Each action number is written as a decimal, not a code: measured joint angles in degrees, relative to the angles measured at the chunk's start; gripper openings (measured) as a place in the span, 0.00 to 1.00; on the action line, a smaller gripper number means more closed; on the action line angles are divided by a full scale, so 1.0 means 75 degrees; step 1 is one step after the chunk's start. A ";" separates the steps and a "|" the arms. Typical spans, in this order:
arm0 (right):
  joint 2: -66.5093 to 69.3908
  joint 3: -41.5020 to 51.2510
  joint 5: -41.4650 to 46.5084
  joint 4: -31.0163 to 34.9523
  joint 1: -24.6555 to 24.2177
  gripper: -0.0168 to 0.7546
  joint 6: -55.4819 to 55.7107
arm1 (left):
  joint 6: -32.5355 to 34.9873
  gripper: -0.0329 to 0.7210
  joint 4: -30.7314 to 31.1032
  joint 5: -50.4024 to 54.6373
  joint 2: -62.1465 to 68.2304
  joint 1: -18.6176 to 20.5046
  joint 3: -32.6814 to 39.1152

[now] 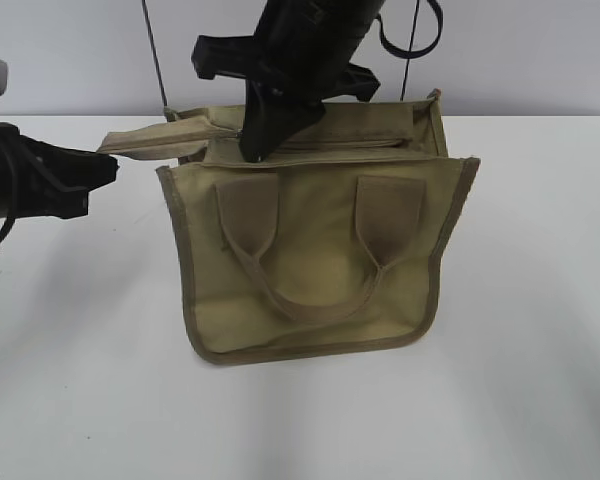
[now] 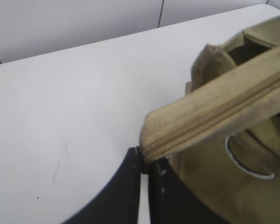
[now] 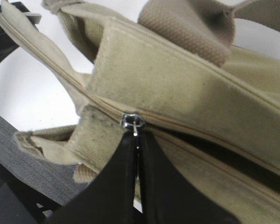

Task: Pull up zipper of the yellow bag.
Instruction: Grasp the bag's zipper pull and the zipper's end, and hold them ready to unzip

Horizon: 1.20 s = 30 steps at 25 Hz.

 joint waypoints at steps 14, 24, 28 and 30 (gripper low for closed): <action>-0.0330 0.0153 0.0088 -0.0593 -0.0514 0.00 -0.0218 | -0.0134 0.05 -0.0015 0.0142 0.0000 0.0000 0.0000; -0.1345 0.1541 0.0095 -0.1243 -0.1384 0.00 -0.0433 | -0.0134 0.05 -0.0030 0.0188 0.0000 0.0000 0.0000; -0.1547 0.1575 0.0103 -0.1130 -0.1725 0.00 -0.0463 | -0.0134 0.05 -0.0030 0.0073 0.0000 -0.0006 0.0000; -0.1563 0.1582 0.0103 -0.1023 -0.1813 0.00 -0.0467 | -0.0134 0.05 -0.0023 0.0033 0.0000 -0.0006 0.0000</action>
